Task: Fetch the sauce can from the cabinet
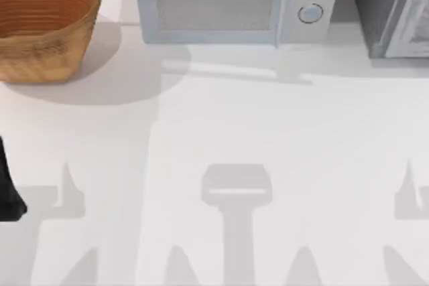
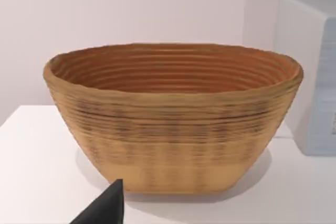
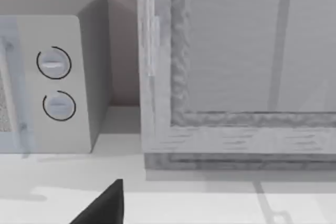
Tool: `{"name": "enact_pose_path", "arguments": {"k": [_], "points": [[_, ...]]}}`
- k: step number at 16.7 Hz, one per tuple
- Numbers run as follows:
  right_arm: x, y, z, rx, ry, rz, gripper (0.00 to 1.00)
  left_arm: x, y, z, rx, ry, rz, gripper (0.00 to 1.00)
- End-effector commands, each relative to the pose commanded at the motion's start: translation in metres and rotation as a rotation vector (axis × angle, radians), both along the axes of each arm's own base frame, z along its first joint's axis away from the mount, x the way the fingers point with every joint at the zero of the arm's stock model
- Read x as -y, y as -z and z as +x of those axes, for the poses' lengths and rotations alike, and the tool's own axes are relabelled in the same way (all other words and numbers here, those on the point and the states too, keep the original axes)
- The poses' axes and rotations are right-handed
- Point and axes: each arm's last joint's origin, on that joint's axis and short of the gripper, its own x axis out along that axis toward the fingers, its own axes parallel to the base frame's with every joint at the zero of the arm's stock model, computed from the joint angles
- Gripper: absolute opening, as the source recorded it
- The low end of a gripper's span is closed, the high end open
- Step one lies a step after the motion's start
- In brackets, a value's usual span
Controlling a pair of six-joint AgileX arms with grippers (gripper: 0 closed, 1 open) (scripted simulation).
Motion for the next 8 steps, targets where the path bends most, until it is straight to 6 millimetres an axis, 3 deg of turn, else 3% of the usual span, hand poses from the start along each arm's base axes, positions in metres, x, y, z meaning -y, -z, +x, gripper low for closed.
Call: {"name": "enact_pose_path", "arguments": {"k": [4, 8], "points": [[0.000, -0.008, 0.000, -0.002, 0.003, 0.000, 1.00, 0.000, 0.000, 0.000, 0.000, 0.000, 0.000, 1.00], [-0.002, -0.057, 0.002, -0.007, 0.008, 0.001, 1.00, 0.000, 0.000, 0.000, 0.000, 0.000, 0.000, 1.00]]}}
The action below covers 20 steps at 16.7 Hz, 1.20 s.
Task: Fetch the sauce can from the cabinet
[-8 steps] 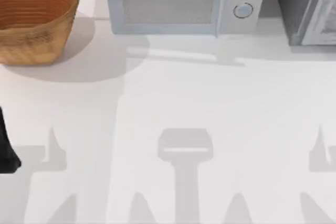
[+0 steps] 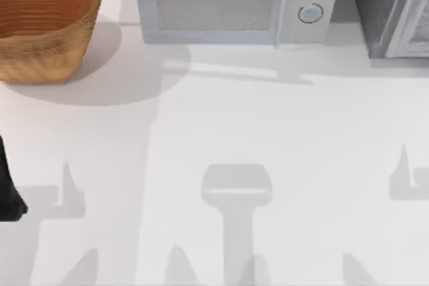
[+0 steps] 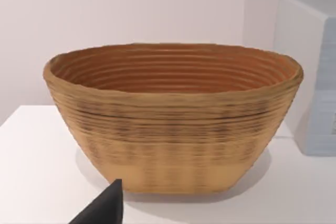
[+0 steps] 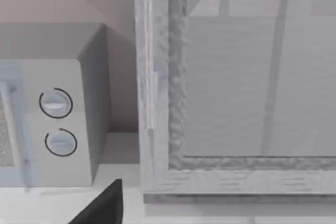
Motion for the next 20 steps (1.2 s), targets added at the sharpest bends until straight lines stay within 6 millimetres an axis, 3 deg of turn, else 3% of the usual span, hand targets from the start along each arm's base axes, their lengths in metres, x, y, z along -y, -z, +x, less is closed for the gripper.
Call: {"name": "enact_pose_path", "arguments": {"k": [5, 11, 15, 20], "points": [[-0.006, -0.105, 0.022, -0.010, -0.002, -0.002, 1.00, 0.000, 0.000, 0.000, 0.000, 0.000, 0.000, 1.00], [-0.023, -0.220, 0.083, -0.022, -0.005, -0.006, 1.00, 0.000, 0.000, 0.000, 0.000, 0.000, 0.000, 1.00], [-0.036, -0.268, 0.123, -0.011, -0.007, -0.005, 1.00, 0.000, 0.000, 0.000, 0.000, 0.000, 0.000, 1.00], [-0.046, -0.292, 0.148, 0.005, -0.008, -0.001, 1.00, 0.000, 0.000, 0.000, 0.000, 0.000, 0.000, 1.00]]}}
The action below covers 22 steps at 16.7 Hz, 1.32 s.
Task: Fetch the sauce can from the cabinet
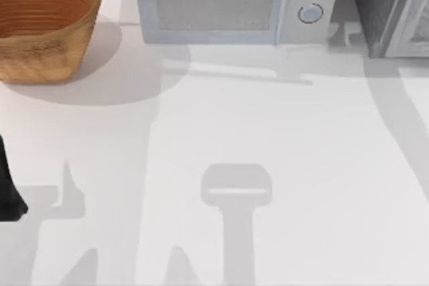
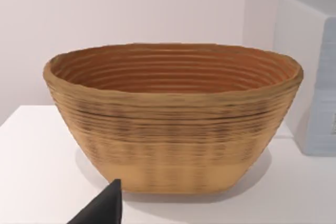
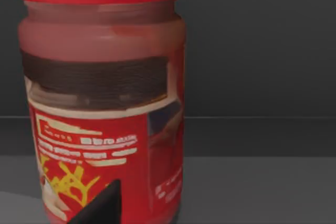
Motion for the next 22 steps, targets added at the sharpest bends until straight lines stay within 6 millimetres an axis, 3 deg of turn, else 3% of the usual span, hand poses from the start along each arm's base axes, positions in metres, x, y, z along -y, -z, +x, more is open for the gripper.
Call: {"name": "enact_pose_path", "arguments": {"k": [7, 15, 20, 22], "points": [[-0.002, -0.002, 0.002, 0.007, 0.005, 0.002, 1.00, 0.000, 0.000, 0.000, 0.000, 0.000, 0.000, 1.00], [-0.056, 0.000, 0.029, -0.002, 0.010, 0.005, 1.00, 0.000, 0.000, 0.000, 0.000, 0.000, 0.000, 1.00], [-0.056, 0.001, 0.031, -0.004, 0.011, 0.004, 1.00, 0.000, 0.000, 0.000, 0.000, 0.000, 0.000, 1.00], [-0.057, 0.000, 0.040, -0.003, 0.010, 0.005, 1.00, 0.000, 0.000, 0.000, 0.000, 0.000, 0.000, 1.00]]}}
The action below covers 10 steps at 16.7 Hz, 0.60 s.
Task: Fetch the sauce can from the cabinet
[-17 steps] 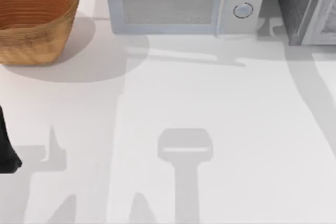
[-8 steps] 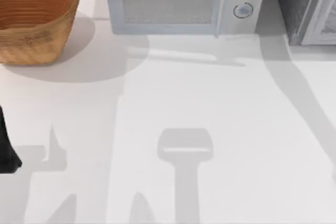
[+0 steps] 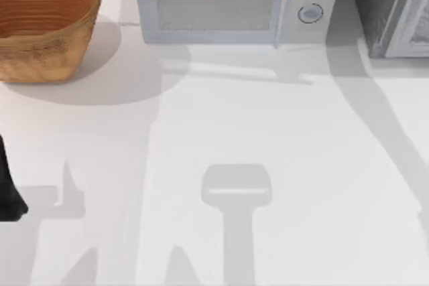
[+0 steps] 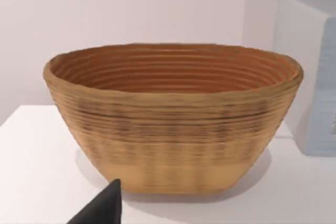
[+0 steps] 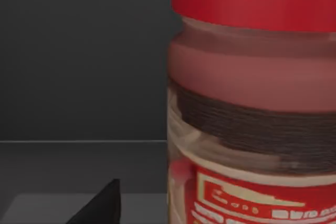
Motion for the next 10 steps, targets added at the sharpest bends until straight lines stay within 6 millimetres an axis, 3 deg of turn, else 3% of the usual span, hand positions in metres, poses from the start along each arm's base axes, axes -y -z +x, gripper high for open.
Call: {"name": "enact_pose_path", "arguments": {"k": [6, 10], "points": [[0.000, 0.001, 0.047, 0.001, 0.000, 0.000, 1.00, 0.000, 0.000, 0.000, 0.000, 0.000, 0.000, 1.00], [0.000, 0.001, 0.050, 0.001, 0.000, 0.000, 1.00, 0.000, 0.000, 0.000, 0.000, 0.000, 0.000, 1.00]]}}
